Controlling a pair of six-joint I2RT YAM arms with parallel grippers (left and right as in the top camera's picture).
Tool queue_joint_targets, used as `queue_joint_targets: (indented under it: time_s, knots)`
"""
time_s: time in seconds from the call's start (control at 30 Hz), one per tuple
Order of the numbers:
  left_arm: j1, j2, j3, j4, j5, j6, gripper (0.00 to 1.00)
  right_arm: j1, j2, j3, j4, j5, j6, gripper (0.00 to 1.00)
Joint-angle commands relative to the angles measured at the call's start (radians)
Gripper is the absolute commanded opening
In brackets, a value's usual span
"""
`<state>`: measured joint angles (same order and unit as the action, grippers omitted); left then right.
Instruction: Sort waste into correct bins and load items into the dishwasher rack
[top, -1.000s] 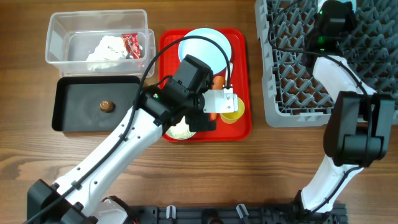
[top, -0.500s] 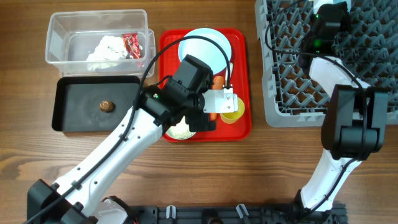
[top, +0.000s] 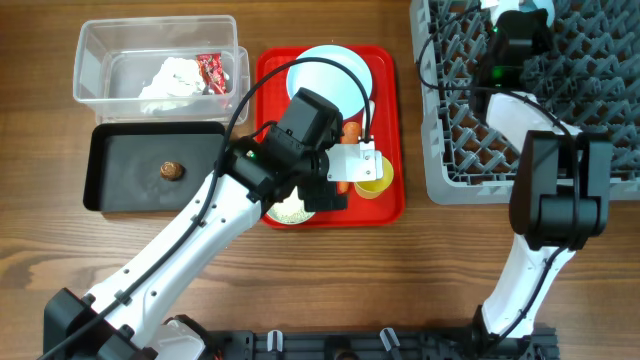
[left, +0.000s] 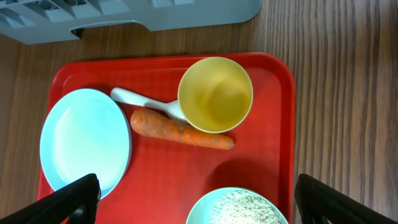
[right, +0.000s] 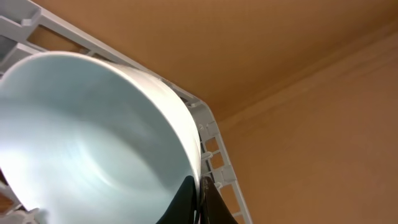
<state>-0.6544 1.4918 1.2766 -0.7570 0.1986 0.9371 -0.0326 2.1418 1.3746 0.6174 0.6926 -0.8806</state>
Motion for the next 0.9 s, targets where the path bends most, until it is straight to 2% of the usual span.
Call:
queue_joint_targets:
  time_s: [0.0, 0.07, 0.1, 0.13, 0.2, 0.23, 0.27, 0.33, 0.57, 0.6, 0.63, 0.87]
  knots:
    - [-0.004, -0.018, 0.005, 0.000, 0.009, -0.002, 1.00, 0.045, 0.030, 0.006, -0.003, 0.048, -0.012, 0.04]
    - [-0.004, -0.018, 0.005, 0.000, 0.010, -0.002, 1.00, 0.063, 0.030, 0.006, -0.006, 0.050, -0.009, 0.06]
    - [-0.004, -0.018, 0.005, 0.000, 0.010, -0.002, 1.00, 0.076, 0.030, 0.006, -0.015, 0.065, -0.009, 0.30]
    - [-0.004, -0.018, 0.005, 0.000, 0.009, -0.002, 1.00, 0.095, 0.030, 0.006, -0.036, 0.091, -0.005, 0.45]
    - [-0.004, -0.018, 0.005, 0.000, 0.010, -0.002, 1.00, 0.115, 0.030, 0.006, -0.068, 0.105, 0.024, 0.50]
    - [-0.004, -0.018, 0.005, 0.000, 0.010, -0.002, 1.00, 0.122, 0.029, 0.006, -0.086, 0.104, 0.055, 0.57]
    - [-0.004, -0.018, 0.005, -0.002, 0.010, -0.002, 1.00, 0.128, 0.029, 0.006, -0.103, 0.104, 0.110, 0.59]
    - [-0.004, -0.018, 0.005, -0.013, 0.009, -0.002, 1.00, 0.134, 0.029, 0.006, -0.125, 0.104, 0.199, 0.69]
    - [-0.003, -0.018, 0.005, -0.015, 0.009, -0.002, 1.00, 0.142, 0.018, 0.006, -0.151, 0.103, 0.292, 0.85]
    - [-0.003, -0.018, 0.005, -0.015, 0.010, -0.003, 1.00, 0.144, 0.006, 0.006, -0.157, 0.103, 0.335, 0.95]
    - [-0.003, -0.018, 0.005, -0.014, 0.009, -0.014, 1.00, 0.145, -0.002, 0.006, -0.164, 0.100, 0.360, 1.00]
    - [0.075, -0.058, 0.005, 0.023, 0.010, -0.330, 1.00, 0.144, -0.167, 0.006, -0.396, -0.161, 0.627, 1.00]
